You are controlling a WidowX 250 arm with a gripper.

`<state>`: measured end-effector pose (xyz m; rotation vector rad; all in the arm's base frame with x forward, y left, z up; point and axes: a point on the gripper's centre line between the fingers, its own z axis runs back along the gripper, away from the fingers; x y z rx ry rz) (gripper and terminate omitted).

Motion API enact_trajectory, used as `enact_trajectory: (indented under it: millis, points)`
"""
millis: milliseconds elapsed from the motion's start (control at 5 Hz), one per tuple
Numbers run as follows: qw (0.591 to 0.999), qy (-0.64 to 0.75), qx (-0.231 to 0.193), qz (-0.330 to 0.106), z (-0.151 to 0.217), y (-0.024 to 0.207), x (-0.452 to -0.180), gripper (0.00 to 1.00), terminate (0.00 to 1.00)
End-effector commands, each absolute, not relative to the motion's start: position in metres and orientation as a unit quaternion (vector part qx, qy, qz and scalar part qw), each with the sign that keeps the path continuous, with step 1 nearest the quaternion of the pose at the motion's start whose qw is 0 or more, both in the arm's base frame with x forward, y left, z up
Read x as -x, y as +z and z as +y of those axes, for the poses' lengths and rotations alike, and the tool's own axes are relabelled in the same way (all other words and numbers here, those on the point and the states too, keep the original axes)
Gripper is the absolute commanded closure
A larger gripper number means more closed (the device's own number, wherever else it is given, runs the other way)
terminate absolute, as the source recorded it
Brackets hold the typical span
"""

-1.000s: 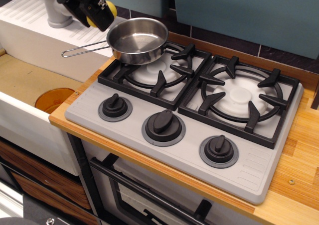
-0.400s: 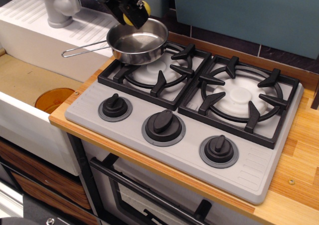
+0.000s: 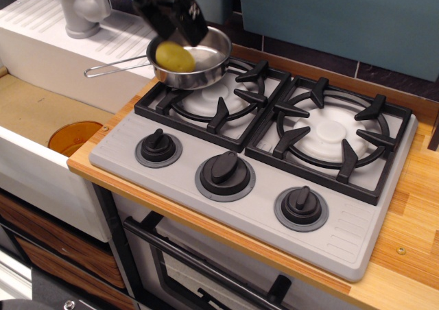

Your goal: Put pot or pan on stove and put potato in pot or pan

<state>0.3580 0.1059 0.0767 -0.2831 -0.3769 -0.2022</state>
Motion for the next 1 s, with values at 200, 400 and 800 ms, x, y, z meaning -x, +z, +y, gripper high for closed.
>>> enact_trajectory:
  millis: [200,400,800]
  points:
    - [0.979,-0.072,0.060,-0.183,0.093,0.161,-0.318,0.00,0.00]
    - [0.983,-0.067,0.036,-0.167,0.093,0.178,-0.304,0.00,0.00]
    - [0.980,-0.054,0.044,-0.187,0.102,0.192,-0.279,0.00,0.00]
